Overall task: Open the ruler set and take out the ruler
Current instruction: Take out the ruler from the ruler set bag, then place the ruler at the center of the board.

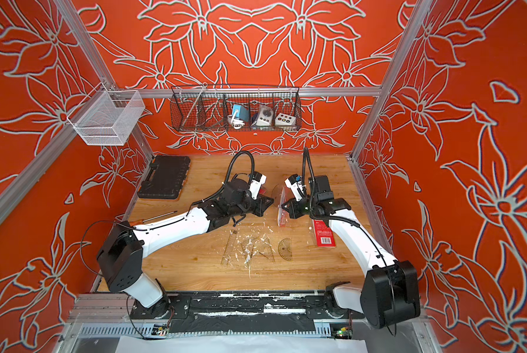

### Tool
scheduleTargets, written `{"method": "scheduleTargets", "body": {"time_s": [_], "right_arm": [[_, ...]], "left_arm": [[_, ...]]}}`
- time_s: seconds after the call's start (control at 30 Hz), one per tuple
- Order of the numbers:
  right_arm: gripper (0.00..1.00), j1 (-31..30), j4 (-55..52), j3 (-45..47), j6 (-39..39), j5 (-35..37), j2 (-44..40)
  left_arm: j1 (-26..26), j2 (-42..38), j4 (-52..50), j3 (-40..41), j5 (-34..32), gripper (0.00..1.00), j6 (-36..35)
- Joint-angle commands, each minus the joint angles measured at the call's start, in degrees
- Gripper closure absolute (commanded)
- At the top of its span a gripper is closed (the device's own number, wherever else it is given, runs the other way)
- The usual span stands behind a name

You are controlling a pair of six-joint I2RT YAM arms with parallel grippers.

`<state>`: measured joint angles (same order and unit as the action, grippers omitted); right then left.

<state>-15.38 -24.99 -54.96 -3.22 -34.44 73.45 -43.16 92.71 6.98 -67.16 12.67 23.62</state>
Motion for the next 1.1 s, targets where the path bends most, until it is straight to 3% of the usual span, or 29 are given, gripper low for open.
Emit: {"method": "scheduleTargets", "body": {"time_s": [0.0,0.27,0.57,1.07], "right_arm": [[1.00,0.2,-0.6,0.2,1.1,4.1,0.8],[1.00,1.4,-3.7,-2.4,-0.3,8.4,-1.6],[1.00,1.6,-10.2,-7.1,-0.2,13.0,-8.6],[1.00,1.6,-13.2,-7.7,0.5,15.0,-13.4]], "left_arm": [[1.3,-3.5,1.6,1.0,3.6,1.00,-0.8],[8.5,-5.2,3.5,6.3,14.7,1.00,-2.3],[9.9,8.8,0.2,-1.8,29.1,1.00,-5.4],[8.1,31.0,-1.3,-13.6,34.0,1.00,-4.0]]}}
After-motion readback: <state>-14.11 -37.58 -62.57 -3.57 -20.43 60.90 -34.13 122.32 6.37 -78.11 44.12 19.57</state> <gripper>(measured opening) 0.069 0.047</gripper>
